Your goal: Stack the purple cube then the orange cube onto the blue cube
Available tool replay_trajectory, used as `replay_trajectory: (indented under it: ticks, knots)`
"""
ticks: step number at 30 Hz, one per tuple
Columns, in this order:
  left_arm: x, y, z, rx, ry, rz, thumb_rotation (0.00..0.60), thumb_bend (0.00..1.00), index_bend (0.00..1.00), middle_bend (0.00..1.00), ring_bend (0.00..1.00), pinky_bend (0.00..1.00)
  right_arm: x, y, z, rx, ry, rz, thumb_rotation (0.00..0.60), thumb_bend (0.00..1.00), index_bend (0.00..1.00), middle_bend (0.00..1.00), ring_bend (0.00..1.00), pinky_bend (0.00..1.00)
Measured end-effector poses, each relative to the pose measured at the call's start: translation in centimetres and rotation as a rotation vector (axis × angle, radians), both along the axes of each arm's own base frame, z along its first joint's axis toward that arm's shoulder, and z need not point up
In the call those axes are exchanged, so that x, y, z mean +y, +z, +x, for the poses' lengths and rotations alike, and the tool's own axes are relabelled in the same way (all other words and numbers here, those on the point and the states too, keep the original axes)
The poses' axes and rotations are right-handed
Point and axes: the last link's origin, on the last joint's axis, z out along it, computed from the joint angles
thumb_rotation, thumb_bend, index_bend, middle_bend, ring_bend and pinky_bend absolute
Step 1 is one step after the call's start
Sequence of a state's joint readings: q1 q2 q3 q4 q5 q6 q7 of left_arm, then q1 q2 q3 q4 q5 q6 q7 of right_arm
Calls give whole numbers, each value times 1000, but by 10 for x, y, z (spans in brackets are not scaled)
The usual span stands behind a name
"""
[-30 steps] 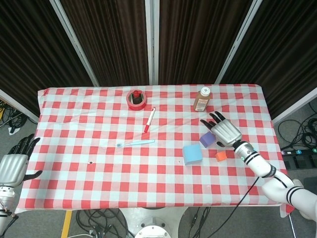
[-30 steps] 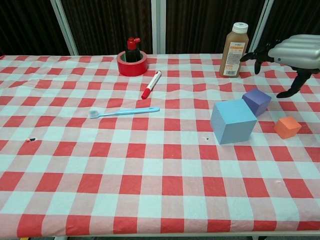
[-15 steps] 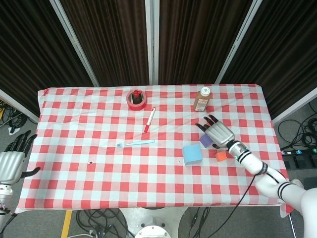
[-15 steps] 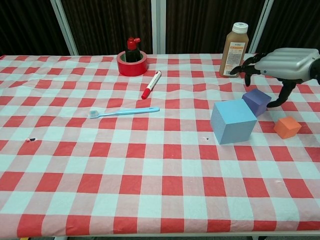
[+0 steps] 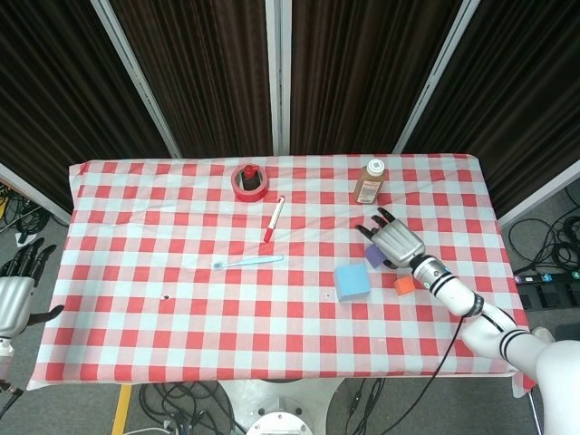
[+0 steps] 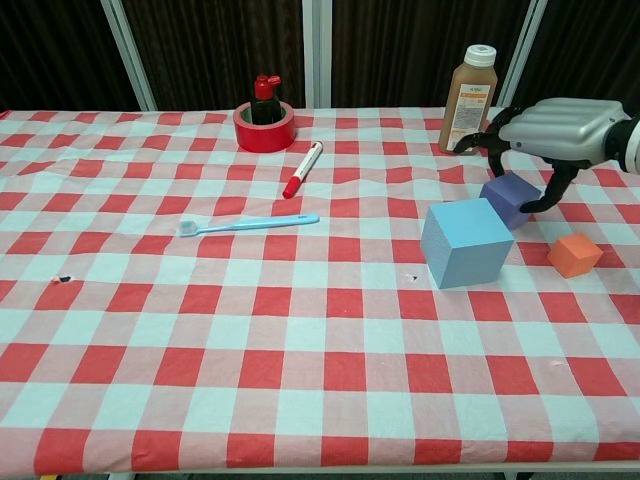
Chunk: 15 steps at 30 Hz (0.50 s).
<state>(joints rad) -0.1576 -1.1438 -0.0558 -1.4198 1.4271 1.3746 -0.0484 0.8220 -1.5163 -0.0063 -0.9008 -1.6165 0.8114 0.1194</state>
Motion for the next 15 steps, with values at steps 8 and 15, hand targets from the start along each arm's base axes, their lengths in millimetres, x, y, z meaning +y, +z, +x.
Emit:
replay_trajectory:
  ticks: [8, 15]
  knots:
    - [0, -1, 7, -6, -15, -2, 600, 121, 134, 118, 88, 224, 6, 27, 16, -75, 21, -23, 600, 149, 100, 440, 116, 33]
    - [2, -8, 16, -11, -30, -21, 600, 121, 134, 118, 88, 224, 34, 64, 51, -138, 11, -20, 600, 149, 100, 447, 132, 35]
